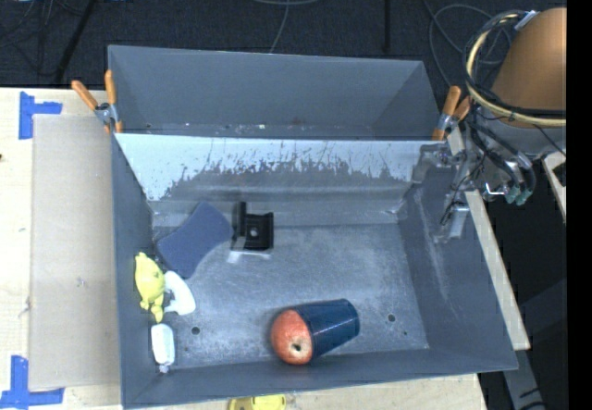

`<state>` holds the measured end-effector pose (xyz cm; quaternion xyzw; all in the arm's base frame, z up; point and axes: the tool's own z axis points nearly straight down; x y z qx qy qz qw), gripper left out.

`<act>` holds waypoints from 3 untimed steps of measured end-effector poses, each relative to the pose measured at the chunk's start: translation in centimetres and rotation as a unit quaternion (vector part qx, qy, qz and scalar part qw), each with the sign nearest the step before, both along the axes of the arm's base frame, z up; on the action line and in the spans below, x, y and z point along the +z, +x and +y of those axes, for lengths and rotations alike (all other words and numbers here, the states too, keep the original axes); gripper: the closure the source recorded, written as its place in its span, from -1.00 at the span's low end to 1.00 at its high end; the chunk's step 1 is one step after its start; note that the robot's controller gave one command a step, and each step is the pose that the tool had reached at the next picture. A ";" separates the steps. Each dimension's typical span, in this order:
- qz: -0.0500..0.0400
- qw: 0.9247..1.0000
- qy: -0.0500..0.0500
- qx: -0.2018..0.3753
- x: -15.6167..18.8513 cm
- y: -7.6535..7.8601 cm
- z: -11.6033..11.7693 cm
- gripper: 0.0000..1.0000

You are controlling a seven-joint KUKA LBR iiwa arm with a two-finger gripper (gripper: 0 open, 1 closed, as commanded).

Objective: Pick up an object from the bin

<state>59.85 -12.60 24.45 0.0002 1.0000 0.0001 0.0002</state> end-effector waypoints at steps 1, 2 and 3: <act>-0.002 0.998 -0.001 -0.064 -1.8 -0.6 1.7 -1.00; 0.002 0.995 0.000 -0.104 -4.0 -2.6 4.5 -1.00; 0.000 1.000 0.000 -0.029 -5.8 -3.9 4.7 -1.00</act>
Offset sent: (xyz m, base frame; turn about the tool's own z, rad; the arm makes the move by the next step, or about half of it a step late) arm -0.0454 0.0565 -0.0482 0.0553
